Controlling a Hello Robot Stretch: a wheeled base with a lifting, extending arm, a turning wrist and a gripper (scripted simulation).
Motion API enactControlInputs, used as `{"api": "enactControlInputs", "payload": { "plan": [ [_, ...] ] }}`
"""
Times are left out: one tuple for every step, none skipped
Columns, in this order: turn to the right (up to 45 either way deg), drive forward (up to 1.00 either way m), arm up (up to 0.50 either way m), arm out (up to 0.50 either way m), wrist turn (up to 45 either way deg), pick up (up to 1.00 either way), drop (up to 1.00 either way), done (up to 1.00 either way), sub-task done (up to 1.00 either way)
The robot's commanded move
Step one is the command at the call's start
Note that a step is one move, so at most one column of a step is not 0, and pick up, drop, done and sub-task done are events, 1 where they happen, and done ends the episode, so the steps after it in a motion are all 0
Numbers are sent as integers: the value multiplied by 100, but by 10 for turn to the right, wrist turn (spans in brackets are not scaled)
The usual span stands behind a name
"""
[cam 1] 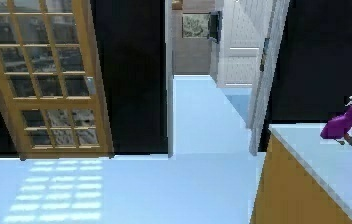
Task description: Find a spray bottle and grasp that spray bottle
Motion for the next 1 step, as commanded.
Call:
{"api": "enactControlInputs", "payload": {
  "plan": [
    [120, 0, 0, 0, 0, 0, 0, 0, 0]
  ]
}}
